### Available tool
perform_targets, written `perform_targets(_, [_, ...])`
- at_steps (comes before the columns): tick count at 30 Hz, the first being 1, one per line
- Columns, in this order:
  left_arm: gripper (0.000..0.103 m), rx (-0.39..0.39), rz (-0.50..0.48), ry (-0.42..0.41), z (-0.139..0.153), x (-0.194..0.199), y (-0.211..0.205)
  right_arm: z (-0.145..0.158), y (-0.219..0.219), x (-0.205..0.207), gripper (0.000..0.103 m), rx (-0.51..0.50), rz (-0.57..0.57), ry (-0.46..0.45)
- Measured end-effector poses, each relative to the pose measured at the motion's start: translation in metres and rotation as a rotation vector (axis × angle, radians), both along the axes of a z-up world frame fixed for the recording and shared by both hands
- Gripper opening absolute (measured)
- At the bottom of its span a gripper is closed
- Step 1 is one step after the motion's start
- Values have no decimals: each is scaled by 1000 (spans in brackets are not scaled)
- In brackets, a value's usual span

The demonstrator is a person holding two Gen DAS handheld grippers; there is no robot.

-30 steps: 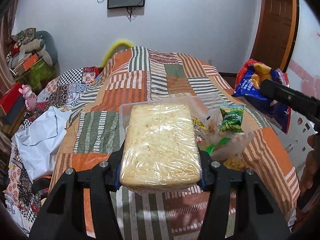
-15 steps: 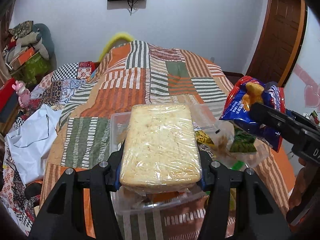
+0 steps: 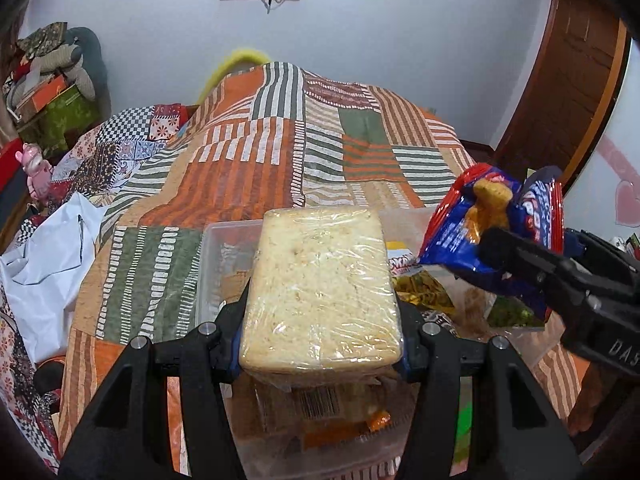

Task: Organize snacks
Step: 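Carry both snacks over the clear box and open both grippers to release, then move both grippers back toward the last snacks beside the box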

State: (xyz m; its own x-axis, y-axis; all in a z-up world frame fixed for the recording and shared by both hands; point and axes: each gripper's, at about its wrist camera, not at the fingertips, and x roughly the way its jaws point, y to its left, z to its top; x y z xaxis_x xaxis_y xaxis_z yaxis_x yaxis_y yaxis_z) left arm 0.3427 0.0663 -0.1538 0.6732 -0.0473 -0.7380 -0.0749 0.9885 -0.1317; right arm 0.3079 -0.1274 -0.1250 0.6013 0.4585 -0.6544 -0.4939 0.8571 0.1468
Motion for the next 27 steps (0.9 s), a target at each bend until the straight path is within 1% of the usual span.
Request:
perform_targets(3, [55,-5,-1,8,-1,4,2,-3,2,1,61,-11,-8,-3])
perform_targets(4, [55,-10,-2,8,-1,4,3,-4,3,1,63,-15,-9,-3])
perform_targets(6, [55,-23,-4,-4,1,2,4,-5,4,2,64,-20,-5,6])
perform_targets(12, [56,4,-12,-33,13,-6,-1,-2,6,-2,66,-42,-1,-7])
perform_targets(14, [56,13,-13,-33,15,-9,-2,2,3,-4,72,-38,-6,-16])
perform_targets(16, [56,28,-13,-32,17,-12,-3,6,-1,-7,74,-27,-13,-27])
perform_targets(20, [56,19,-18,-36,22,-24,-3,13,-6,-15,74,-24,-9,-37])
perform_targets(27, [57,47,-44,-50,31,-50,-13,26,-16,-35,74,-19,-7,-79])
